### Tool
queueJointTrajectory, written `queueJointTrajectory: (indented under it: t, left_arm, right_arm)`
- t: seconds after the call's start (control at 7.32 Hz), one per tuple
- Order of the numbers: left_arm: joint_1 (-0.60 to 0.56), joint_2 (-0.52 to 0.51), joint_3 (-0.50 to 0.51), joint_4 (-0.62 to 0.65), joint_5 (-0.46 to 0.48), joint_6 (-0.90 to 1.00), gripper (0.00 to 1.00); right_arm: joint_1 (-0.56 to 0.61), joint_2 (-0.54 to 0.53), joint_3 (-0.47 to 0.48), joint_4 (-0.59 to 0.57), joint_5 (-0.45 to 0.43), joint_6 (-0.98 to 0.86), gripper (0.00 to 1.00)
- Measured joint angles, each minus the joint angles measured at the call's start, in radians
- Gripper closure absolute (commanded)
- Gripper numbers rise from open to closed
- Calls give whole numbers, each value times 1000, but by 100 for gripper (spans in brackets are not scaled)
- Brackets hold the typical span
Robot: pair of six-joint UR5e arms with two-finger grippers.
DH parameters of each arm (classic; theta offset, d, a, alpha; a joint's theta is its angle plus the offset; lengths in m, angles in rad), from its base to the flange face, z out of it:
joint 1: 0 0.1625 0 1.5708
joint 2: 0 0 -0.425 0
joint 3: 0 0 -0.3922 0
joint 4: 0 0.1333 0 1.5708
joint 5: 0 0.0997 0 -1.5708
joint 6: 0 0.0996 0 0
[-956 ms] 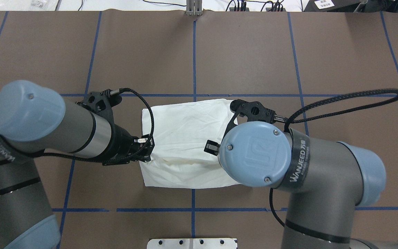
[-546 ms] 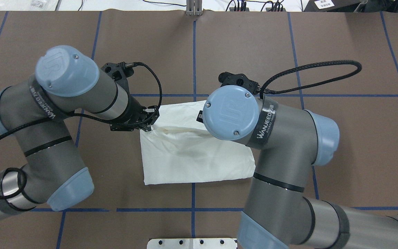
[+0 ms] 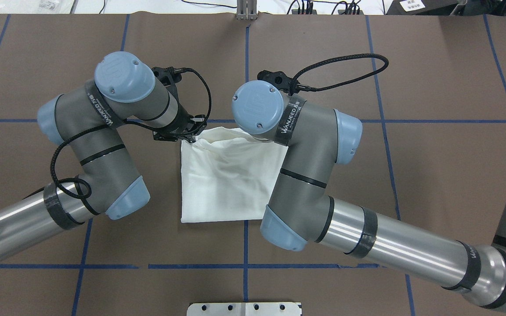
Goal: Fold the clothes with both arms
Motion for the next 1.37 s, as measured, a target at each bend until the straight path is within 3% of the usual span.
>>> queueJointTrajectory:
  t: [0.14, 0.55, 0.82, 1.09, 1.37]
  left_arm:
    - [-1, -12, 51, -25, 13, 22, 1]
    - [-16, -10, 62, -59, 14, 61, 0]
    - [-53, 47, -12, -59, -24, 176, 0]
    - [-103, 100, -62, -61, -102, 267, 0]
    - [-115, 114, -73, -61, -115, 286, 0]
  right_arm:
    - [4, 9, -69, 60, 0, -10, 2]
    - [28, 20, -143, 121, 31, -70, 0]
    - [38, 39, -148, 126, 69, -93, 0]
    - [7, 58, -143, 128, 77, -125, 0]
    - [-58, 64, -144, 131, 64, -149, 0]
